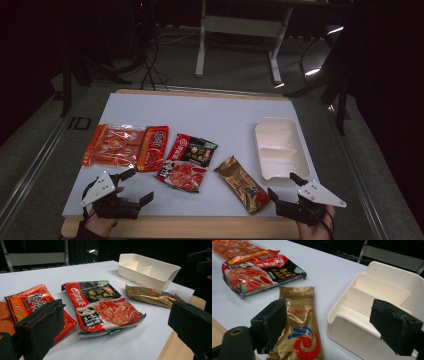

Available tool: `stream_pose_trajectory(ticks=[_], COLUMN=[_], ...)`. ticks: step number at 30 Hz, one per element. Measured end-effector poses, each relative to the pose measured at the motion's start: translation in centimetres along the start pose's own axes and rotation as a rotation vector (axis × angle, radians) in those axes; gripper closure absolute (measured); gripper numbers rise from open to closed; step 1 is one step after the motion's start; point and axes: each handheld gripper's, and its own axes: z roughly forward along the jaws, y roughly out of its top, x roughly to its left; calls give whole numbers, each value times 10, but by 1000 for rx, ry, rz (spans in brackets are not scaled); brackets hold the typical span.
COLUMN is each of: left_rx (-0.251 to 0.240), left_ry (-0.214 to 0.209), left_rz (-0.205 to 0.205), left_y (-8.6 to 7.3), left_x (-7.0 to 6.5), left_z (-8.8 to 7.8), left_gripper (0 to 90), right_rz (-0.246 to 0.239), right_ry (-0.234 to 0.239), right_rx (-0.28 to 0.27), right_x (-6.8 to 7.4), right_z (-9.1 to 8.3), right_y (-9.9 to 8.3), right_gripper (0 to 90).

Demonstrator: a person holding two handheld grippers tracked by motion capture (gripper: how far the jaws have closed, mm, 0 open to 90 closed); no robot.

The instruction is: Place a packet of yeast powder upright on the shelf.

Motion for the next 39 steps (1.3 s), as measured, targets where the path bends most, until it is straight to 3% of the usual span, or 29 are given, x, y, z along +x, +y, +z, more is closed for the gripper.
stream_pose_trajectory(ticks=[4,7,12,13,25,28,39], left_rx=[-1,5,18,19,24,21,23], left_ry=[6,6,-7,-10,-42,-45,-50], left_rz=[-2,4,1,1,6,8,1], left_y=[1,1,0,0,0,0,0], left_x=[-2,-3,-3,-3,-6,-7,-7], left_z=[0,1,2,2,4,4,5], left_gripper=[9,9,9,9,9,9,9], right_rz=[39,43,57,58,35,3,-29], right_ry=[-24,-24,-6,24,105,107,142], right_rx=[41,39,67,81,108,105,61], right_x=[-3,-3,2,4,16,17,12], right_z=[1,0,-1,0,0,0,10], right_y=[0,0,1,3,22,31,68], right_gripper=[135,135,126,119,110,110,100])
